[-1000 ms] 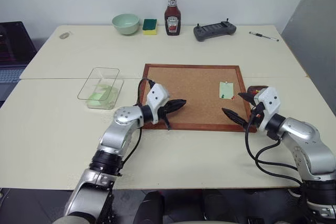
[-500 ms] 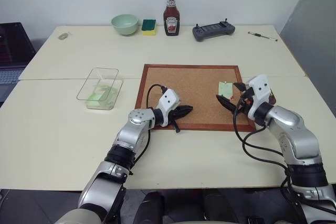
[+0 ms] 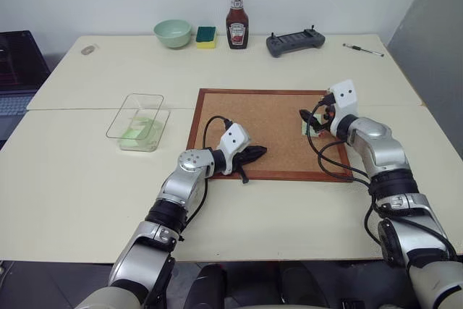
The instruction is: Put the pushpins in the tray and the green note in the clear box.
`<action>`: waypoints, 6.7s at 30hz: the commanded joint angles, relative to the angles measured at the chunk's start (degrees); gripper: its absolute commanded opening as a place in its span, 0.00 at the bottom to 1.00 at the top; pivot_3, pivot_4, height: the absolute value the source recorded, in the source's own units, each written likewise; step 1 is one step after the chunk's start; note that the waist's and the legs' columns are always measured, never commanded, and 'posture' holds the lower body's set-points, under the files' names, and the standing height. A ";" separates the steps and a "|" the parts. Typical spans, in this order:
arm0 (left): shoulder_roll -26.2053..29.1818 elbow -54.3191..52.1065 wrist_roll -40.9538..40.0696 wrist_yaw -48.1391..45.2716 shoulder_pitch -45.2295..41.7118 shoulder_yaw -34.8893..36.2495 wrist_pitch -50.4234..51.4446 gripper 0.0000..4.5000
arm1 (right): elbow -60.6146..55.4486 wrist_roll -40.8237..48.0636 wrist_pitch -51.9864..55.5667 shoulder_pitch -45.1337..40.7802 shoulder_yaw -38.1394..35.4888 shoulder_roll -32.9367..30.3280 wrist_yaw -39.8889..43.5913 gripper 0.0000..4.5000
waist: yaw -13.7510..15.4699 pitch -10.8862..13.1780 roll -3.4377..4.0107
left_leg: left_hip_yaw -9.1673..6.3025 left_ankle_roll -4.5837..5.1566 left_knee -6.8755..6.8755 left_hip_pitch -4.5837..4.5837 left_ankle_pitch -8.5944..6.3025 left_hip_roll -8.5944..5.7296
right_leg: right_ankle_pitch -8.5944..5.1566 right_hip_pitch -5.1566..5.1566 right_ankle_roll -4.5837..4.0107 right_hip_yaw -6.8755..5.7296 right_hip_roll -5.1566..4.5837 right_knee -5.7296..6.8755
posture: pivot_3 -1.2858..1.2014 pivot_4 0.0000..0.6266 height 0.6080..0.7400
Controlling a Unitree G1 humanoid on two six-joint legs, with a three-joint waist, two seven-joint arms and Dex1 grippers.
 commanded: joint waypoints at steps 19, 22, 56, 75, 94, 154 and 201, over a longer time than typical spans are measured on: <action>0.03 -0.50 0.87 -0.77 1.18 -0.32 -0.20 0.00 | 9.75 -2.08 -4.53 -5.11 -1.08 -0.04 2.07 0.09 | -0.30 0.00 0.01 | 0.00 0.00 0.01 -0.01 0.00 0.00 | 0.00 0.00 0.00 0.01 -0.01 0.02 | 0.52 0.24 1.00; 0.07 -0.23 0.93 -0.89 1.12 -0.31 -0.27 0.00 | 9.44 -2.04 -4.36 -5.11 -1.20 -0.12 2.27 0.02 | -0.29 0.00 0.01 | 0.00 0.00 0.01 0.00 0.00 0.00 | 0.00 0.00 0.00 0.01 -0.01 0.02 | 0.52 0.24 1.00; 0.33 -0.39 2.19 -1.89 2.36 -1.26 -0.29 0.00 | -21.32 -3.31 4.62 11.23 -3.94 -14.05 3.44 0.02 | 0.05 -0.03 0.05 | 0.01 0.01 0.00 -0.02 -0.01 -0.01 | 0.00 0.00 0.00 0.01 -0.01 0.02 | 0.52 0.24 1.00; 0.03 3.42 2.80 -2.51 0.27 -1.16 -3.09 0.00 | -27.63 -6.46 9.70 18.02 -3.19 -19.66 4.28 0.43 | 0.19 -0.07 0.12 | 0.03 0.02 0.04 0.08 -0.01 -0.02 | -0.01 0.20 0.01 0.01 -0.03 -0.04 | 0.52 0.24 1.00; 0.82 3.28 3.04 -2.94 0.59 -1.10 -3.45 0.00 | -37.13 4.35 21.14 19.60 -3.28 -12.69 8.37 0.83 | 0.10 -0.07 0.12 | -0.02 0.02 0.02 0.16 -0.01 0.01 | -0.01 0.30 0.01 -0.03 -0.02 -0.12 | 0.52 0.24 1.00; 0.45 4.11 3.89 -2.53 0.60 -1.64 -4.67 0.00 | -34.81 0.86 12.94 19.85 -4.46 -18.73 6.21 0.01 | 0.15 -0.08 0.14 | -0.01 0.04 -0.01 0.19 -0.02 -0.01 | -0.01 0.32 0.02 -0.03 -0.02 -0.16 | 0.52 0.24 1.00; 0.73 6.36 4.08 -2.62 -0.63 -1.67 -6.51 0.00 | -33.25 4.34 12.73 20.29 -1.02 -6.49 9.96 0.79 | 0.25 -0.11 0.19 | -0.12 0.04 -0.02 0.42 -0.02 0.00 | 0.01 0.68 0.06 -0.12 0.00 -0.36 | 0.52 0.24 1.00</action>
